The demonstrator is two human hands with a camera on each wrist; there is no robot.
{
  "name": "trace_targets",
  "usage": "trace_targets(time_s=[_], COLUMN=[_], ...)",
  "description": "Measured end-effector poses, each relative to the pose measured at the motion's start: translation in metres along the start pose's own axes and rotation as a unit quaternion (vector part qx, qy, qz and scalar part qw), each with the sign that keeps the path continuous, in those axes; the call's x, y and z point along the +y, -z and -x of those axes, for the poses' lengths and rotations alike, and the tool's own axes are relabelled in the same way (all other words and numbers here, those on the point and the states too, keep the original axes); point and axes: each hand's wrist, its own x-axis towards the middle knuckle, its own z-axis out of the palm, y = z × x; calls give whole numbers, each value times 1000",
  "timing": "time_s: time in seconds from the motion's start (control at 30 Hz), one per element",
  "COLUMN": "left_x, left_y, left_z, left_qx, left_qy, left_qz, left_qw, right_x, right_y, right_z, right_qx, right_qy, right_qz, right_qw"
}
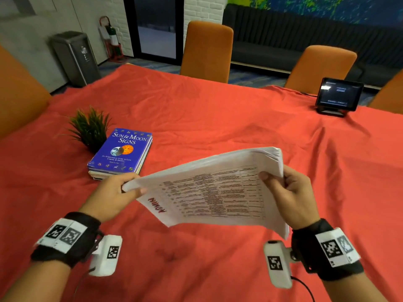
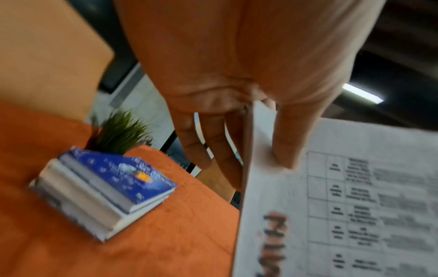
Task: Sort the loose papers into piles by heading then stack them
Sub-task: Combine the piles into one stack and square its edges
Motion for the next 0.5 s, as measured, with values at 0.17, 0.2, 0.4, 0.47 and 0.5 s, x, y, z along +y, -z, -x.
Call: trace_targets(time_s=[0.17, 0.2, 0.4, 0.47, 0.5], left_x=[20, 23, -15, -25, -26], left_y=[-34, -45, -112, -119, -121], left_z=[7, 9, 30, 31, 31], left_qx=[220, 251, 254, 259, 266], left_qy=[-12, -14, 140, 178, 185], left_qz=[211, 233, 314, 324, 324], left_qw=[952, 939, 904, 892, 889], right_x=[36, 47, 126, 130, 127], right_y=[-9, -14, -37, -39, -40], right_z=[22, 28, 72, 70, 66], right_qx=[101, 117, 142, 142, 144], right_qy=[-4, -9, -144, -154, -151], right_qz=[-80, -81, -44, -42, -45], right_qw=[992, 990, 978, 977, 977])
